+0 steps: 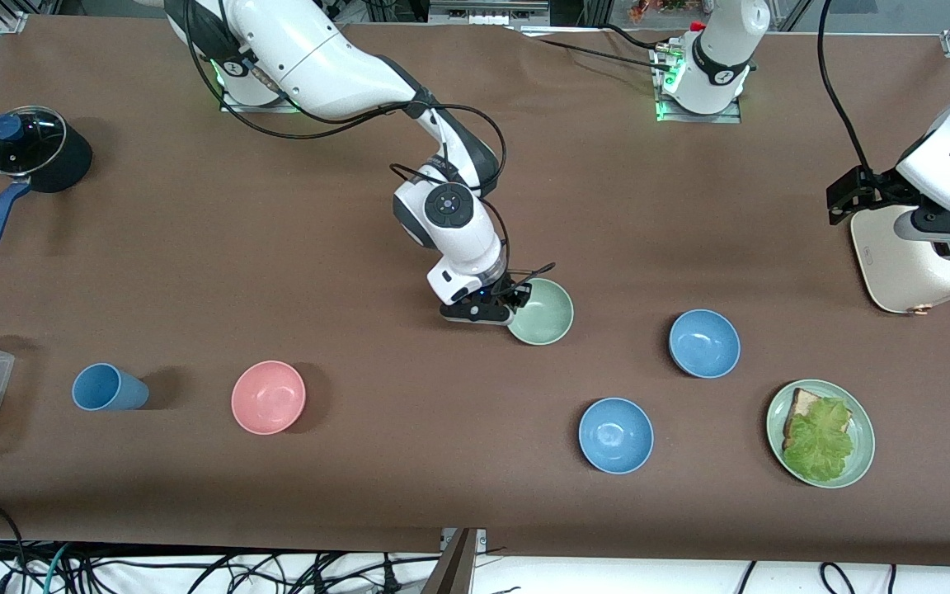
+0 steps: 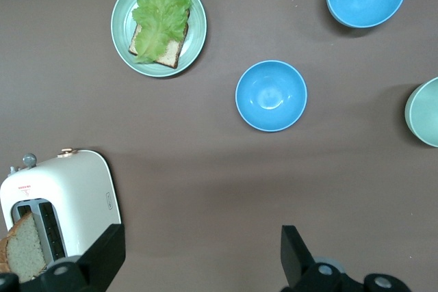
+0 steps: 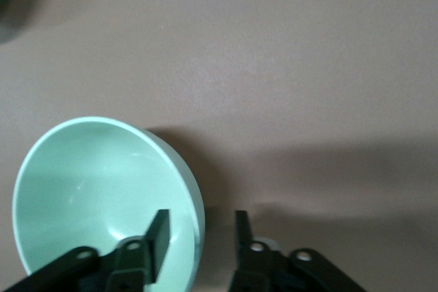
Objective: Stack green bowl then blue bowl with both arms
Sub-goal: 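Retract the right gripper while the left gripper reaches the light-blue bowl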
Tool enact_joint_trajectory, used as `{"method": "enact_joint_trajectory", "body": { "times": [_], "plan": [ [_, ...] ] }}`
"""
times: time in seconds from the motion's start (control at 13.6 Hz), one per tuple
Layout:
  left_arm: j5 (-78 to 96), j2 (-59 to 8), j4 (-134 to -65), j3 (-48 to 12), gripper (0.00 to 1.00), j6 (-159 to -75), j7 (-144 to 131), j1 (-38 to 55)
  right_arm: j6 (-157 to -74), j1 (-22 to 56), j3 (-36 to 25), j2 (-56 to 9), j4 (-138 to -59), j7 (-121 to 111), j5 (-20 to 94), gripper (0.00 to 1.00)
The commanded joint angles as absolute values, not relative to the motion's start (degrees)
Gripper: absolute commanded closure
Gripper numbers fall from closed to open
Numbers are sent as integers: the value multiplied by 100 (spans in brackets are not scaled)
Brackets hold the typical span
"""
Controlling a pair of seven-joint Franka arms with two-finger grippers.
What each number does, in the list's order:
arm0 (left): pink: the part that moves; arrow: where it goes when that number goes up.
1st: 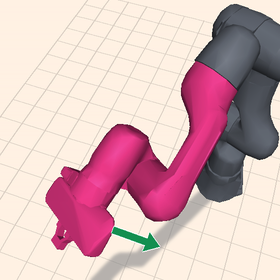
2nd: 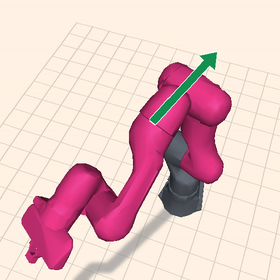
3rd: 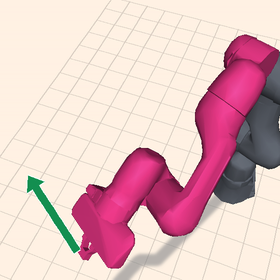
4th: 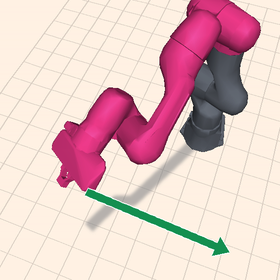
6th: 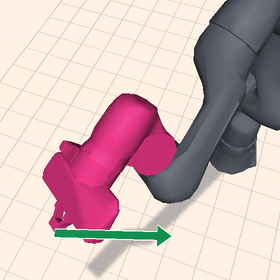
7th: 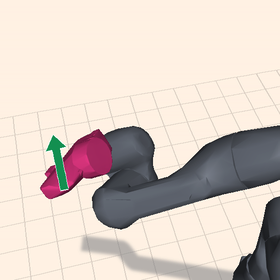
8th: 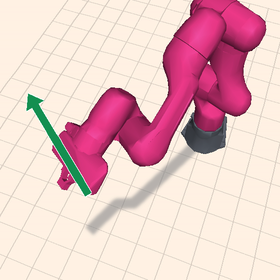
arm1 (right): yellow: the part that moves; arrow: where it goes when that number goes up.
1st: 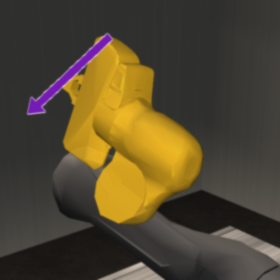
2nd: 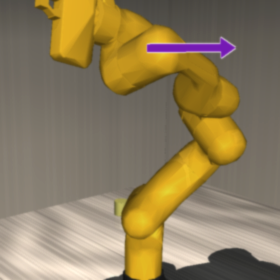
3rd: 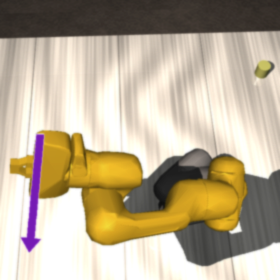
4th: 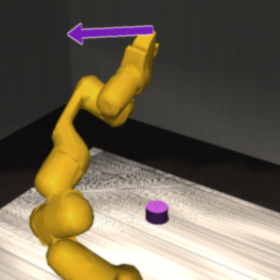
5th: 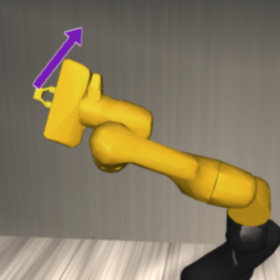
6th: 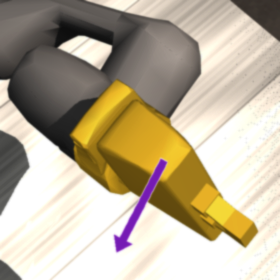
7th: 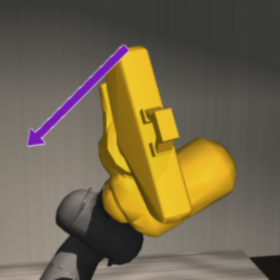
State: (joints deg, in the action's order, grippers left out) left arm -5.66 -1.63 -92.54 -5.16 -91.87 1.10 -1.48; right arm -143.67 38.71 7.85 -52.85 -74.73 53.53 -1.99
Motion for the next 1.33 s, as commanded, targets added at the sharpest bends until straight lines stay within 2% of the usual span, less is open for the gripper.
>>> {"method": "enact_joint_trajectory", "body": {
  "times": [0.0, 0.3, 0.44, 0.66, 0.89, 1.03, 1.25],
  "plan": [
    [-554, -360, -9044, -501, 0, -9062, 158, -176, -13960, 3710, 800, -5011, -7400, 5317, -308, 0],
    [-572, -868, -8939, -492, 0, -9044, 176, -368, -12449, 3017, 809, -4125, -7426, 4511, -211, 0],
    [-554, -1272, -8851, -501, 0, -9079, 176, -492, -11728, 2386, 817, -3685, -7453, 4291, -185, 0],
    [-380, -2036, -8851, -501, 0, -9718, 167, -501, -10427, 1821, 695, -2702, -7732, 2877, 44, 0],
    [-44, -2889, -9008, -501, 0, -10808, 333, -519, -9696, 1153, 624, -1489, -8540, 1911, 253, 0],
    [279, -3146, -9184, -510, 0, -11003, 360, -519, -9659, 915, 327, -733, -9234, 1321, 552, 0],
    [457, -3619, -9246, -510, 1, -11380, 413, -519, -9160, 485, 369, -273, -9352, 1116, 528, 0]
  ]
}}
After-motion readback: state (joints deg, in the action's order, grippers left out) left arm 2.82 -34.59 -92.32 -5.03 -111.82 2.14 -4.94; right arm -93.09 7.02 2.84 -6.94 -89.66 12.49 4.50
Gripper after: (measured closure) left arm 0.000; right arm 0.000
